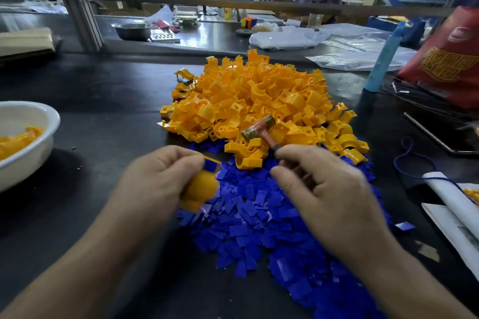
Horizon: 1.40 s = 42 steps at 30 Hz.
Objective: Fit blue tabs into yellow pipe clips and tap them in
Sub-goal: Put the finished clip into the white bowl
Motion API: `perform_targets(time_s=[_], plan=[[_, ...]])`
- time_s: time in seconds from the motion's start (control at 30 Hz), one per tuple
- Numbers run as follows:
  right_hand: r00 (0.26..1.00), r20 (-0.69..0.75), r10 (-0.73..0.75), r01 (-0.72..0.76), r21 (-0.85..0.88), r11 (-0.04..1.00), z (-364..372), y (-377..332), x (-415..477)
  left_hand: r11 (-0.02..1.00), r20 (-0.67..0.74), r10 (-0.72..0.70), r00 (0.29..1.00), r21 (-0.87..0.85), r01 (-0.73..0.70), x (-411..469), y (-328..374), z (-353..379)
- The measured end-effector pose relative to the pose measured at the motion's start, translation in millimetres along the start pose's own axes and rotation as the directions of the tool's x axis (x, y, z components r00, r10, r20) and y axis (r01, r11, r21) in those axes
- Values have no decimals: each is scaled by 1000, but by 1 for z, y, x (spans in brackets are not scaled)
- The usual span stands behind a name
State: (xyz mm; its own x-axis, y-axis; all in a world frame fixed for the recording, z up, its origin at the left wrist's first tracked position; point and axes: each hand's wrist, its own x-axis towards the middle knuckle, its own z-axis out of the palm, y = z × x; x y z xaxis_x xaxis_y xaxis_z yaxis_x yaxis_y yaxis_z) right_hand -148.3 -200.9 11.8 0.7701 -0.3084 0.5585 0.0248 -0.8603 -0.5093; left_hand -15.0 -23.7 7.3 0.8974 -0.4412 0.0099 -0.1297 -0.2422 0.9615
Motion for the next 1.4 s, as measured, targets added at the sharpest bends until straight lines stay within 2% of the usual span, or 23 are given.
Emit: perform_targets(time_s=[0.07,0.17,0.2,0.27,0.4,0.5,0.6,0.67,0.73,0.8,0.83,0.9,1.0,1.13,1.23,1.3,1.4], plan=[[998,-41,48,-57,-265,963,-11,12,6,980,-185,6,983,198,31,14,-12,-22],[955,99,281,-167,-603,780,-21,29,7,897,-256,-4,967,426,116,29,-31,-41],[926,152,345,-170,-649,742,-21,31,7,874,-253,-7,967,469,129,32,-36,-43],[887,211,410,-179,-662,728,-19,32,7,826,-232,12,973,550,121,35,-42,-43],[881,243,406,-174,-632,755,-14,30,7,734,-175,42,984,673,89,35,-40,-43],[926,195,324,-140,-620,772,-15,28,7,568,-103,-37,994,816,106,32,-35,-46],[937,175,301,-163,-543,824,-21,26,8,487,-53,-37,998,871,64,29,-30,-48],[936,173,307,-235,-342,910,-26,18,9,487,-22,-15,1000,873,26,27,-29,-47],[923,179,340,-343,-14,939,-30,0,10,527,18,-10,1000,850,-10,27,-29,-45],[874,281,397,-466,252,848,-31,-18,11,554,61,-3,998,831,-49,28,-29,-42],[846,355,398,-507,303,807,-30,-25,10,563,67,-2,998,825,-54,28,-30,-41],[798,479,366,-543,307,781,-26,-36,8,585,43,-6,999,810,-31,29,-31,-42],[759,565,323,-542,274,794,-20,-41,1,610,-14,3,1000,792,9,30,-33,-43],[776,558,293,-439,145,887,-9,-45,-8,631,-28,5,1000,776,19,29,-33,-44],[752,592,290,-382,33,924,-2,-47,-9,644,-36,6,999,764,24,28,-33,-43],[757,597,266,-349,24,937,0,-48,-9,654,-36,-5,999,756,30,27,-32,-42],[805,554,213,-270,22,963,5,-51,-10,643,-26,-2,1000,766,21,28,-33,-41]])
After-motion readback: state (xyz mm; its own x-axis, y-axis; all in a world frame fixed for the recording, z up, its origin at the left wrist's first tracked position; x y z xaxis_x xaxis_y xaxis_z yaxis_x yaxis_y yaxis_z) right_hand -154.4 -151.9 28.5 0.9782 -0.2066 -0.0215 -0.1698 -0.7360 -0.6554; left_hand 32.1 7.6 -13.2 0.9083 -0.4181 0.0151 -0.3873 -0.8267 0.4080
